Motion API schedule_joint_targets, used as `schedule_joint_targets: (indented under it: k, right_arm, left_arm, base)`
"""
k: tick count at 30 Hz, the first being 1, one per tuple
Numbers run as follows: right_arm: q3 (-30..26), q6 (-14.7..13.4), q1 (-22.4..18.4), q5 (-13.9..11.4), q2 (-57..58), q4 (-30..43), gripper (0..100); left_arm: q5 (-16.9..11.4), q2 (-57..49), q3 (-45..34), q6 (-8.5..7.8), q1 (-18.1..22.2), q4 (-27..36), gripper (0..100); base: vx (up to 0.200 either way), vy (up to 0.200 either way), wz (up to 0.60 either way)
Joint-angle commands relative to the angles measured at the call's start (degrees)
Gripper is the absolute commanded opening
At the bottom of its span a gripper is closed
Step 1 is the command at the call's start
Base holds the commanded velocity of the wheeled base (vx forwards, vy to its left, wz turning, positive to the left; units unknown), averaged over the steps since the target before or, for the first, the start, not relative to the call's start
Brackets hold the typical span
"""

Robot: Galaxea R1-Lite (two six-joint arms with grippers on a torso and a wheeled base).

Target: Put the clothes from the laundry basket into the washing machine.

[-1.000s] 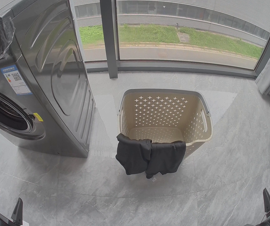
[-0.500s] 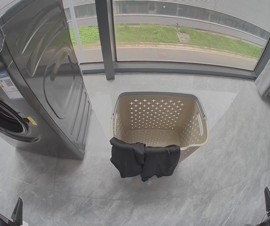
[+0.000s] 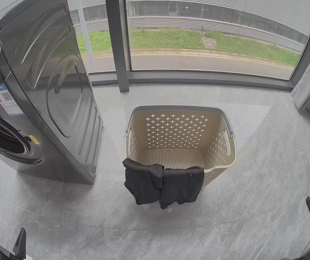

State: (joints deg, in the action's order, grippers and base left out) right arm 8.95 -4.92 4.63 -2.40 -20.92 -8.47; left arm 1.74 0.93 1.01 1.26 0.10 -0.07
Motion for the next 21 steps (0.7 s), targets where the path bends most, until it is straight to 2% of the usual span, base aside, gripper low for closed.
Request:
schedule_joint_targets:
  k: [1,4,9,10,12,13,16,17,18,21]
  right_arm:
    - [-1.1,-3.7,7.1,-1.1,-37.5,-18.2,100]
    - [-1.3,-3.8,9.6,-0.2,-44.2,-24.5,100]
    - [-0.6,-4.2,11.9,2.5,-49.7,-26.7,100]
    - [0.3,-5.9,13.1,3.2,-51.6,-26.7,100]
    - [0.3,-5.9,13.1,3.2,-51.6,-26.7,100]
    - [1.3,-7.4,14.6,3.9,-53.2,-26.7,100]
    - [2.5,-9.0,17.2,6.1,-54.8,-26.7,100]
    - [2.7,-9.7,18.3,7.0,-55.3,-26.8,100]
    - [3.4,-11.3,20.7,9.1,-56.4,-26.7,100]
    - [4.5,-13.5,23.4,12.0,-58.4,-26.8,100]
  left_arm:
    - [0.0,-0.8,-0.9,-0.03,0.0,0.0,100]
    - [0.0,-0.8,-0.9,-0.03,0.0,0.0,100]
    - [0.0,-0.8,-0.9,-0.03,0.0,0.0,100]
    - [0.0,-0.8,-0.9,-0.03,0.0,0.0,100]
    - [0.0,-0.8,-0.9,-0.03,0.0,0.0,100]
    - [0.0,-0.8,-0.9,-0.03,0.0,0.0,100]
    - [0.0,-0.8,-0.9,-0.03,0.0,0.0,100]
    - [0.0,-0.8,-0.9,-0.03,0.0,0.0,100]
    - [0.0,-0.8,-0.9,-0.03,0.0,0.0,100]
    - [0.0,-0.8,-0.9,-0.03,0.0,0.0,100]
  base:
    - [0.0,0.0,0.0]
    - [0.0,0.0,0.0]
    - [0.0,0.0,0.0]
    - [0.0,0.0,0.0]
    - [0.0,0.0,0.0]
    - [0.0,0.0,0.0]
    - [0.0,0.0,0.0]
    - [0.0,0.0,0.0]
    - [0.0,0.0,0.0]
    - [0.0,0.0,0.0]
